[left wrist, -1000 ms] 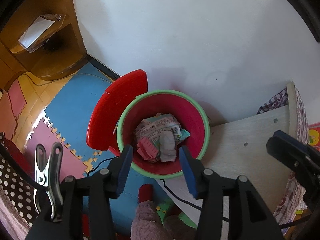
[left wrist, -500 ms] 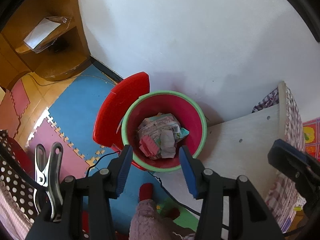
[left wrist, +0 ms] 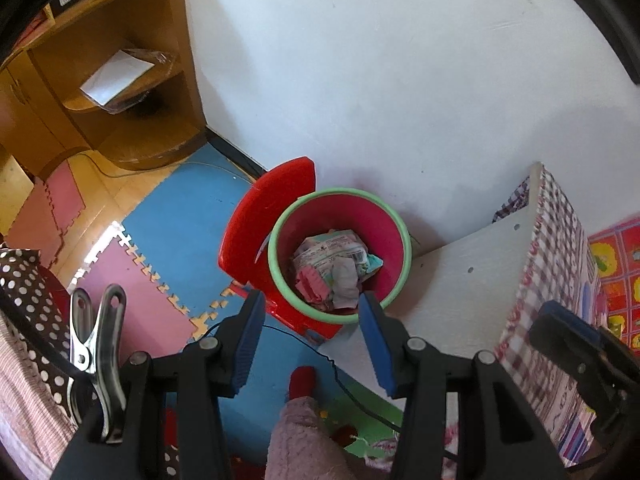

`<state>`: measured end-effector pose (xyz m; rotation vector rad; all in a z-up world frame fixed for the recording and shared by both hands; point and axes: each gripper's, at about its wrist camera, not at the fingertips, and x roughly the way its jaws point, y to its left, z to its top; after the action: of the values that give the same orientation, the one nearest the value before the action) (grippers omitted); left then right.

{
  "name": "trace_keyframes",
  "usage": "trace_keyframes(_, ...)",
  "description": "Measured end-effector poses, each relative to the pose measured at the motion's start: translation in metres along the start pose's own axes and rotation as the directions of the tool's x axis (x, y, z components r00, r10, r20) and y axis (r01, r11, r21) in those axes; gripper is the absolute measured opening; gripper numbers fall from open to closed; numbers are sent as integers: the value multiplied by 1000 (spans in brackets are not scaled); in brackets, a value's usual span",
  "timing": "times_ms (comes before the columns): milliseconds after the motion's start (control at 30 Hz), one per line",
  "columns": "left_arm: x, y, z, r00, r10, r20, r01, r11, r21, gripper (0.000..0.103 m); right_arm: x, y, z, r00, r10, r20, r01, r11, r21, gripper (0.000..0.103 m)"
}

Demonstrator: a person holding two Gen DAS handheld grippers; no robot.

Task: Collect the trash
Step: 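Open the right tool to drop the light blue mask into the bucket, then move both tools from the bucket back over the trash on the bed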

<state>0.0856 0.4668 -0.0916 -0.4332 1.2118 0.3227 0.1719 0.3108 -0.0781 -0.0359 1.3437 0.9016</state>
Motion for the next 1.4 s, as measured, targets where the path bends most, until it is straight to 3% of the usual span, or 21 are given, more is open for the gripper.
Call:
trace_keyframes(633, -104, -29, -87, 994, 40, 100, -42, 999, 21, 51, -99, 7, -89, 985, 144, 93, -137, 988, -74, 31)
trace_keyframes(967, -130, -78, -130, 993, -3, 114, -7, 996, 86, 51, -144, -18, -133, 982, 128, 141, -123, 991, -47, 31)
trace_keyframes(1400, -137, -164, -162, 992, -76, 97, 54, 976, 213, 51, -195, -71, -176, 977, 58, 206, -66, 997, 34, 31)
